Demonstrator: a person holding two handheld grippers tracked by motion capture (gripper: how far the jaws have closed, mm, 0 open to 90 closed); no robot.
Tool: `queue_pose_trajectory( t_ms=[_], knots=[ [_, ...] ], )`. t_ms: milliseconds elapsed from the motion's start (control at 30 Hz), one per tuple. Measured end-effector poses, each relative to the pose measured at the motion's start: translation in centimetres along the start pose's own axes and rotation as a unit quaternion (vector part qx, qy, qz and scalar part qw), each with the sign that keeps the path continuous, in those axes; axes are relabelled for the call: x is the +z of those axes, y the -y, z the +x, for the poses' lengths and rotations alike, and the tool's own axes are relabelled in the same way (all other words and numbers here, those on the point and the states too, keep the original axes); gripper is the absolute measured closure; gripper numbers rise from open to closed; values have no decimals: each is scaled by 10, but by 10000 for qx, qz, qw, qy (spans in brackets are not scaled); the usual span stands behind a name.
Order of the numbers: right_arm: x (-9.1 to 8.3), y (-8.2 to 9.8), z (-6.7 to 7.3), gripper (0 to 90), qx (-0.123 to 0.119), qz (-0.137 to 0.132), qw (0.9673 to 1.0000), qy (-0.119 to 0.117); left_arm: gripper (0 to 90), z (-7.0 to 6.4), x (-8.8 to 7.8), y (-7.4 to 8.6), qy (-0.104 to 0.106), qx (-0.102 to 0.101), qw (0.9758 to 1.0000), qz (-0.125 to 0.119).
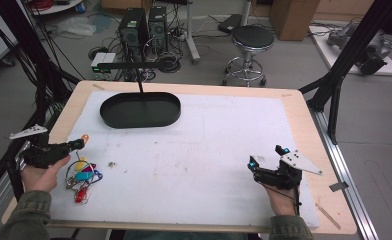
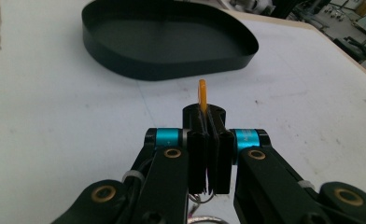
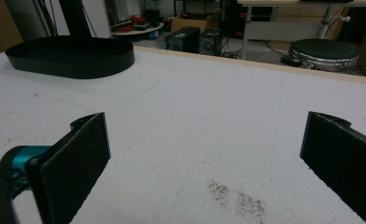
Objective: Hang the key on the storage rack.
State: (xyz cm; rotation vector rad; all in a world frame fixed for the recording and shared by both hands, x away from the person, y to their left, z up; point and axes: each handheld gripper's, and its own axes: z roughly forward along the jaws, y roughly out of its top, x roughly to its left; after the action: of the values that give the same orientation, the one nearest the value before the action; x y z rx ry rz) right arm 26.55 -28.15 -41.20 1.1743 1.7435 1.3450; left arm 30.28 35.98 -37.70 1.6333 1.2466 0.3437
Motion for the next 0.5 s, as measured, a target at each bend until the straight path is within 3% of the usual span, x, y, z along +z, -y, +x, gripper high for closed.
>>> queue_pose_trajectory(
  t_ms=[233, 400, 500],
  knots=[
    [0, 0, 1, 5, 30, 11, 10000, -24, 876, -10, 1, -19, 128, 214, 9997, -36],
    [1, 0, 1, 5, -3, 8, 10000, -50, 876, -17, 5, -33, 101, 399, 9992, -16],
    [1, 0, 2, 5, 4, 29, 10000, -54, 876, -22, 6, -39, 203, 378, 9990, -111]
  ],
)
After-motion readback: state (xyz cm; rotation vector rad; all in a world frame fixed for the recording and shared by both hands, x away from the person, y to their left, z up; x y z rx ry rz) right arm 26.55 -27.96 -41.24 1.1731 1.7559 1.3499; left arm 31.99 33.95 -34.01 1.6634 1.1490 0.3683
